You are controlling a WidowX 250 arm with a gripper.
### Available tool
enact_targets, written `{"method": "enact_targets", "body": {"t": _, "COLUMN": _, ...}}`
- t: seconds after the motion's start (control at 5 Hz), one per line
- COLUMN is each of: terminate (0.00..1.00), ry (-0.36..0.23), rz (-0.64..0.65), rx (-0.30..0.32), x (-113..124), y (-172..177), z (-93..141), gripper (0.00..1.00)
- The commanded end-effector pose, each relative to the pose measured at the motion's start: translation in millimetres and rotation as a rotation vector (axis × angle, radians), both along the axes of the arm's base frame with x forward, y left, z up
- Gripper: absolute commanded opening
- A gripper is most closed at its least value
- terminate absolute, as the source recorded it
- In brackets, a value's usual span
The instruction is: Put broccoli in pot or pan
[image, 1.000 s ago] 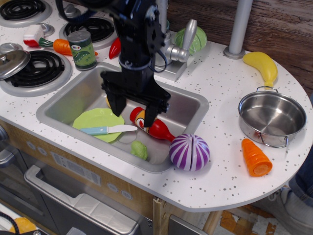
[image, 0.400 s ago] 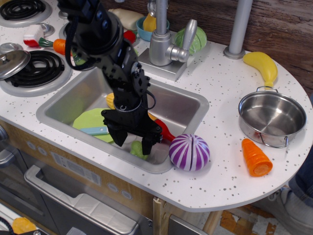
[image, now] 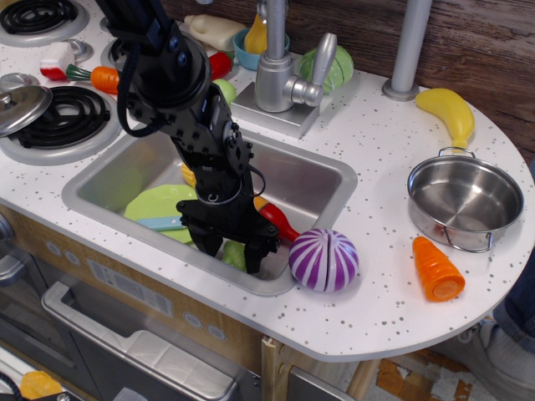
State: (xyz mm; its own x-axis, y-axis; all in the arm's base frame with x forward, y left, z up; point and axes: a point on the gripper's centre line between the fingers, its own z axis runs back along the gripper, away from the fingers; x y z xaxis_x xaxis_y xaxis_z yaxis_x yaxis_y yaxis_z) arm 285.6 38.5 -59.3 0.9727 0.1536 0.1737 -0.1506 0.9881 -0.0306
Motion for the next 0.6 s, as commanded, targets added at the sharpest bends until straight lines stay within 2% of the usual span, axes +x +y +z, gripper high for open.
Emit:
{"method": "enact_targets", "body": {"t": 0.0, "terminate": 0.0, "ry": -0.038, "rz": 0.032, "rx": 0.049, "x": 6, "y": -3, "z": 12, "gripper": 0.0}}
{"method": "enact_targets", "body": {"t": 0.2, "terminate": 0.0, "ry": -0.029, "rz": 0.004, "rx": 0.087, "x": 19, "y": -8, "z": 43, "gripper": 0.0}}
{"method": "enact_targets", "body": {"t": 0.4, "terminate": 0.0, "ry": -0.018, "rz": 0.019, "rx": 0.146, "x": 30, "y": -30, "z": 93, "gripper": 0.0}}
